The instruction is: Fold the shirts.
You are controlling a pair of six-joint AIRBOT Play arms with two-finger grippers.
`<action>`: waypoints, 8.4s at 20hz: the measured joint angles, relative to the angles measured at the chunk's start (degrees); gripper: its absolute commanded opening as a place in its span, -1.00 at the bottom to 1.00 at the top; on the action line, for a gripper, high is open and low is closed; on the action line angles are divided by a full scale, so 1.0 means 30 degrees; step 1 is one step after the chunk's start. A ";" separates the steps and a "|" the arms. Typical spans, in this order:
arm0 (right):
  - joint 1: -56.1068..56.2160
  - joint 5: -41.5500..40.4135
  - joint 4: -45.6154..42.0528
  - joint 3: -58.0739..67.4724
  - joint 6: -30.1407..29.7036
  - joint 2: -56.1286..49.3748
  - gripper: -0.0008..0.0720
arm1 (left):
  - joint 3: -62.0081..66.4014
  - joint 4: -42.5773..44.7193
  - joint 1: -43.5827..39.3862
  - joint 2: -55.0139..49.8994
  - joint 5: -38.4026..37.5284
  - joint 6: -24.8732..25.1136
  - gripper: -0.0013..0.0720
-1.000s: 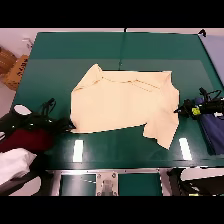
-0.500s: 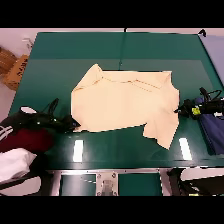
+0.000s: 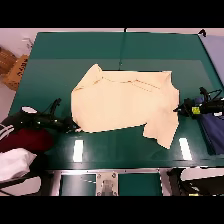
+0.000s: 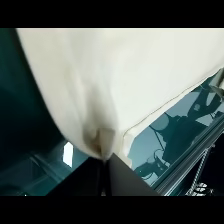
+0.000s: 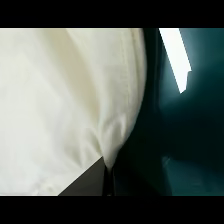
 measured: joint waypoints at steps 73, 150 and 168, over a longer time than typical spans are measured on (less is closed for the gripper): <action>0.2353 -0.0743 -0.2397 1.1293 0.0780 -0.5610 -0.91 | 1.4360 0.6135 -0.2404 -0.5785 0.3002 -0.1151 -0.91; 0.1931 0.0357 0.0532 0.2994 0.7300 0.1923 -0.78 | 1.1336 0.8364 -0.5246 -0.2186 0.2506 -1.0673 -0.50; -0.0066 0.2732 -0.1639 1.1482 0.3453 -0.5683 0.66 | 1.8921 0.8415 -0.1428 -0.6040 -0.0495 -1.0630 -0.21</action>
